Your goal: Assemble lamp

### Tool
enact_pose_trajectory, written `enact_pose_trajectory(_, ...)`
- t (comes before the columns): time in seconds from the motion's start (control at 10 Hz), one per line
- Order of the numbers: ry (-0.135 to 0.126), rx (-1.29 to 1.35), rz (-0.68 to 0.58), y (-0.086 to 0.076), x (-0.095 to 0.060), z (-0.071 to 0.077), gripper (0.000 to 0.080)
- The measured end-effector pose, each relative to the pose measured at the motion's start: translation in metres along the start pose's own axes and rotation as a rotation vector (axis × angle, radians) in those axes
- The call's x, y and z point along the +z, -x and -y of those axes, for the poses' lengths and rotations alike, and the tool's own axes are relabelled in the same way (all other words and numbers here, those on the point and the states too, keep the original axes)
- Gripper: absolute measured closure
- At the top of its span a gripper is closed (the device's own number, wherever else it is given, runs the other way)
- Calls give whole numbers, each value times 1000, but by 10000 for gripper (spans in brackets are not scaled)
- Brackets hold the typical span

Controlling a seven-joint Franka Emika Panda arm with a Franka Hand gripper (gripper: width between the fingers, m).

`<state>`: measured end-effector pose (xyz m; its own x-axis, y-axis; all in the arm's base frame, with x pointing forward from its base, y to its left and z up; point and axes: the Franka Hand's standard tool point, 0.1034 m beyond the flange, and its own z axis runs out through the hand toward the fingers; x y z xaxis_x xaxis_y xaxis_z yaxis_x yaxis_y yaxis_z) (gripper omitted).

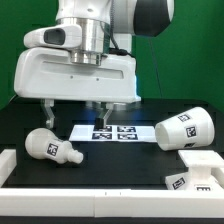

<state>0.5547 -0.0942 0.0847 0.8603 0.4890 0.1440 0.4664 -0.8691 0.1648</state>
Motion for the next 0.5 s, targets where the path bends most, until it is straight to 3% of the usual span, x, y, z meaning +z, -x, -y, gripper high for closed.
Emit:
enact_pose_trajectory(0.1,5,-91,6,1,0,-1,101)
enact_pose_trajectory(0.2,-21,-147,41,6,2,5,101)
enact_pose_trajectory(0.4,-128,-251,201,26,6,32,101)
enact_pose_trajectory(0.5,-143,-309,232,30,7,33,101)
